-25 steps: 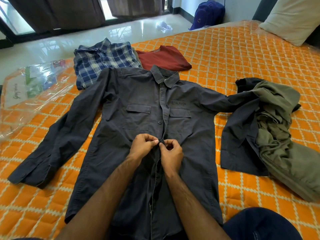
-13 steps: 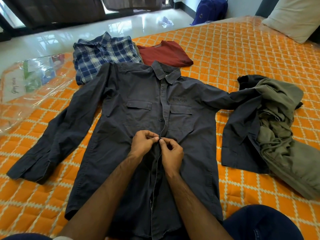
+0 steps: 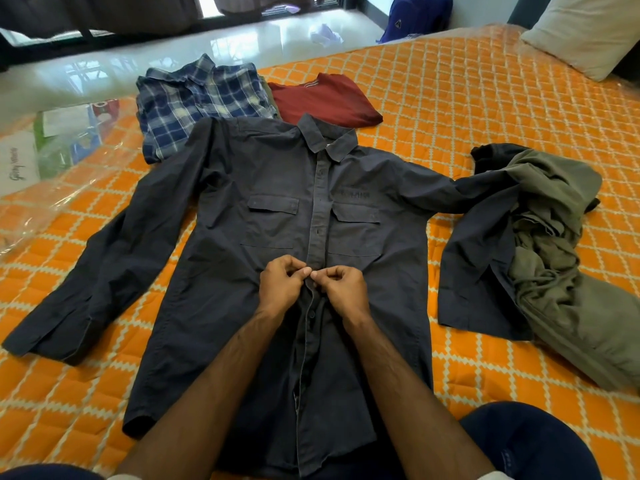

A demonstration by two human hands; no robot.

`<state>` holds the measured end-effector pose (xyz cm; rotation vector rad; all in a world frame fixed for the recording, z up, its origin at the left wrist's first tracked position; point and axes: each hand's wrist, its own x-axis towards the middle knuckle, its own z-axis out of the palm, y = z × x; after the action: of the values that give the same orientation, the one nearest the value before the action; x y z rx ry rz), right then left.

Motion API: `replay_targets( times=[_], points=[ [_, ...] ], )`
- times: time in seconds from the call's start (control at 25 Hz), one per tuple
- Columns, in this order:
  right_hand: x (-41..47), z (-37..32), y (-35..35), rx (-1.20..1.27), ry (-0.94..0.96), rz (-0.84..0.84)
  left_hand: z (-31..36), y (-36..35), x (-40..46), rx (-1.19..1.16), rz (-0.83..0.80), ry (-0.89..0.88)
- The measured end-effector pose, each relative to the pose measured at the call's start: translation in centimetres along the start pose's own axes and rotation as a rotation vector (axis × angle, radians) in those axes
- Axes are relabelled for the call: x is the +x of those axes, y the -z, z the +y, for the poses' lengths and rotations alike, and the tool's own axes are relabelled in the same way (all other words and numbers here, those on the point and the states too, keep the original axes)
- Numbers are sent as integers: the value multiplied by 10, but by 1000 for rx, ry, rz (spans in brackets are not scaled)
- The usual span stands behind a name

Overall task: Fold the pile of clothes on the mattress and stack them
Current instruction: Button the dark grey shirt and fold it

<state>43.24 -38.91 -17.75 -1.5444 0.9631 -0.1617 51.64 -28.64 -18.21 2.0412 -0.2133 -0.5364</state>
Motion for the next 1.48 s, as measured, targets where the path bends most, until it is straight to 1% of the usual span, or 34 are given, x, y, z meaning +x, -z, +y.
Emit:
replay_targets(
  times=[0.04,0.16,0.32,0.4,0.48,0.52,0.6,0.64,0.68,0.76,0.88,0.96,1.04,1.08,1.12,1.2,1.28,1.36,1.48],
  points=[
    [1,-1,-1,-48,-9,2,1,0,-1,5,4,-10],
    [2,-3,-6,-203,-20,77,2,1,-5,40,17,-60],
    [1,-1,-9,-217,-21,78,5,1,-12,112,29,-162],
    [2,-5,-2,-190,-31,21,7,4,-9,181,-40,-162],
    [7,-14,10,-48,-65,-50,14,15,1,276,-149,-159],
    [11,-20,17,-19,-42,-28,19,20,9,312,-206,-169],
    [24,-36,25,-101,112,104,31,26,25,357,-285,-222],
    [31,-46,25,-149,176,132,36,25,32,383,-292,-265],
    [37,-56,20,-200,216,107,41,24,38,403,-281,-315],
    [52,-65,11,-268,185,14,43,20,48,364,-255,-383],
    [71,-52,10,-292,100,-41,32,18,65,249,-263,-404],
    [78,-44,7,-266,70,-19,27,17,76,267,-305,-451],
    [83,-42,4,-332,80,28,25,12,82,270,-323,-519],
    [84,-42,4,-358,94,44,25,9,83,261,-307,-533],
    [88,-39,5,-343,96,47,25,7,84,250,-274,-525],
    [93,-29,12,-176,69,23,24,3,86,248,-187,-477],
    [89,-21,15,-7,44,28,23,-2,88,312,-138,-428],
    [84,-19,15,90,52,54,24,-6,90,353,-105,-410],
    [81,-17,8,196,60,108,30,-4,91,251,-89,-305]
  ],
)
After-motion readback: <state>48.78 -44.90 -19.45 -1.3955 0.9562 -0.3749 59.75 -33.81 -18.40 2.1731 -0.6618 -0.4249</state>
